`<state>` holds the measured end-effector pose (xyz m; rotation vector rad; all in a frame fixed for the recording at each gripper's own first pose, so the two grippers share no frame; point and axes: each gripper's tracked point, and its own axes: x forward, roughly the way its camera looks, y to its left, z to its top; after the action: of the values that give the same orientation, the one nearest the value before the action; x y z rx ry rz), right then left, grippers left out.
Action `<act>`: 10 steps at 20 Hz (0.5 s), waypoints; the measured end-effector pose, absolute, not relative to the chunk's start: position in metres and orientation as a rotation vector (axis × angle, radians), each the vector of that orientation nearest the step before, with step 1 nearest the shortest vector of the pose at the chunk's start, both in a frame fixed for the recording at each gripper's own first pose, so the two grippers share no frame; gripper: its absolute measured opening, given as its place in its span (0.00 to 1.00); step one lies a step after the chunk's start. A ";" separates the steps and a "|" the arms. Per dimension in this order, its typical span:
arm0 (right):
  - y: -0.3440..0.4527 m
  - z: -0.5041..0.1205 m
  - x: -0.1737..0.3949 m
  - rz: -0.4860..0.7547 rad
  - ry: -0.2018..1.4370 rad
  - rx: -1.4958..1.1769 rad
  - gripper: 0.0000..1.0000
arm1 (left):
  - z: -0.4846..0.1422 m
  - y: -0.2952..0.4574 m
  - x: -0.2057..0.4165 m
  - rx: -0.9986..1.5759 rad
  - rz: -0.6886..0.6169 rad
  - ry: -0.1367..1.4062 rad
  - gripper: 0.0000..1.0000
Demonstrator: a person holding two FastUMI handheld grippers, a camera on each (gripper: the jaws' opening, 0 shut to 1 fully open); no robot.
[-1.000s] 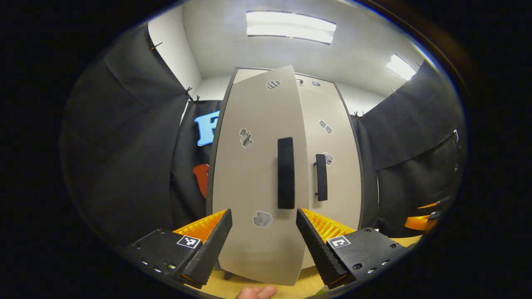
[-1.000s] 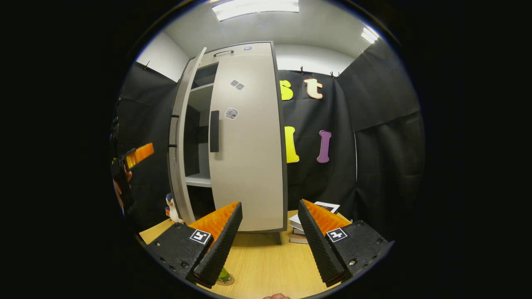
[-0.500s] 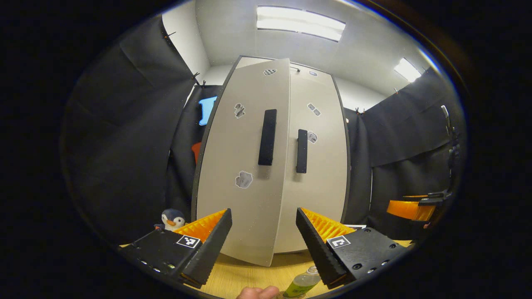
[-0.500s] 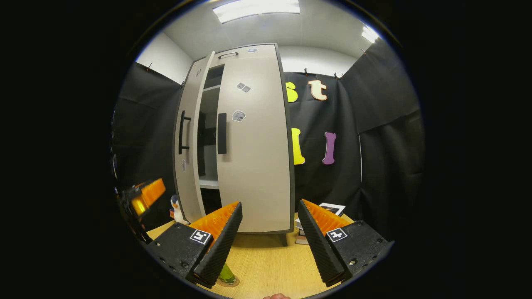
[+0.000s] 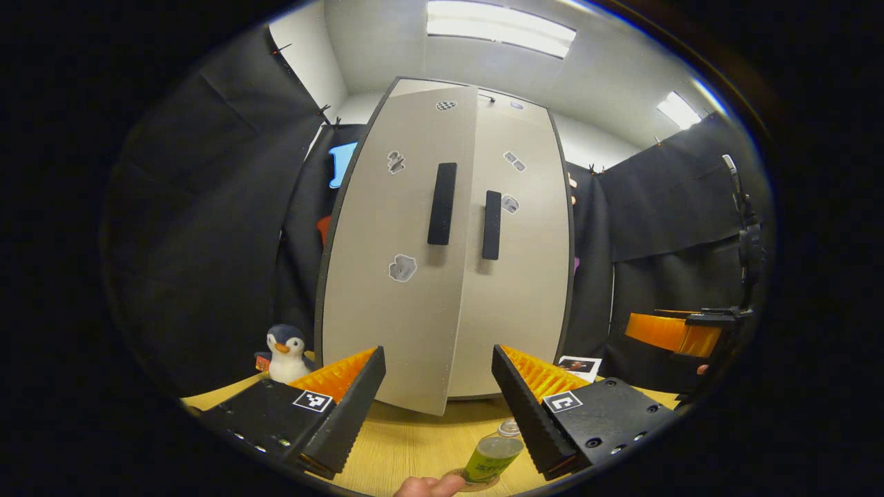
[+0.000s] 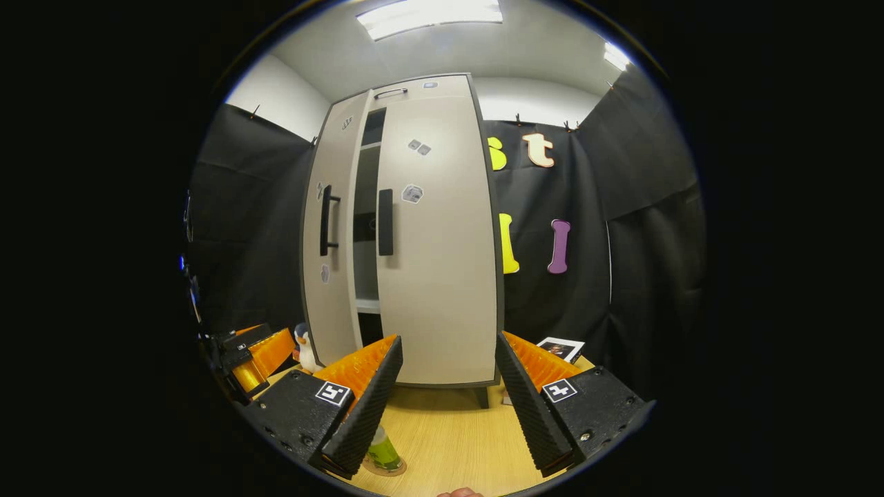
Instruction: Grasp the bottle in the cabinet with the left hand and place it on the coaster, then close the right door with the right hand and the left door with the left hand.
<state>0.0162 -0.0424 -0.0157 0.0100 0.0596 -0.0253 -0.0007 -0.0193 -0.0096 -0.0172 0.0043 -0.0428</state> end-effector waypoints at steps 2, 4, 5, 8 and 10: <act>-0.041 -0.020 0.018 -0.020 0.073 0.023 0.83 | -0.010 -0.017 -0.005 -0.004 -0.036 0.007 0.95; -0.039 -0.021 0.019 -0.013 0.080 0.041 0.83 | -0.009 -0.013 -0.009 0.017 -0.029 0.008 0.95; -0.038 -0.021 0.021 -0.012 0.081 0.046 0.83 | -0.009 -0.012 -0.010 0.021 -0.025 0.010 0.95; -0.036 -0.021 0.023 -0.010 0.089 0.044 0.83 | -0.010 -0.012 -0.011 -0.019 -0.028 0.034 0.95; -0.034 -0.024 0.024 -0.003 0.103 0.054 0.83 | -0.009 -0.010 -0.006 -0.035 -0.020 0.033 0.95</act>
<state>0.0244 -0.0340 -0.0245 0.0535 0.1031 -0.0027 -0.0060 -0.0100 -0.0087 -0.0351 0.0325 -0.0201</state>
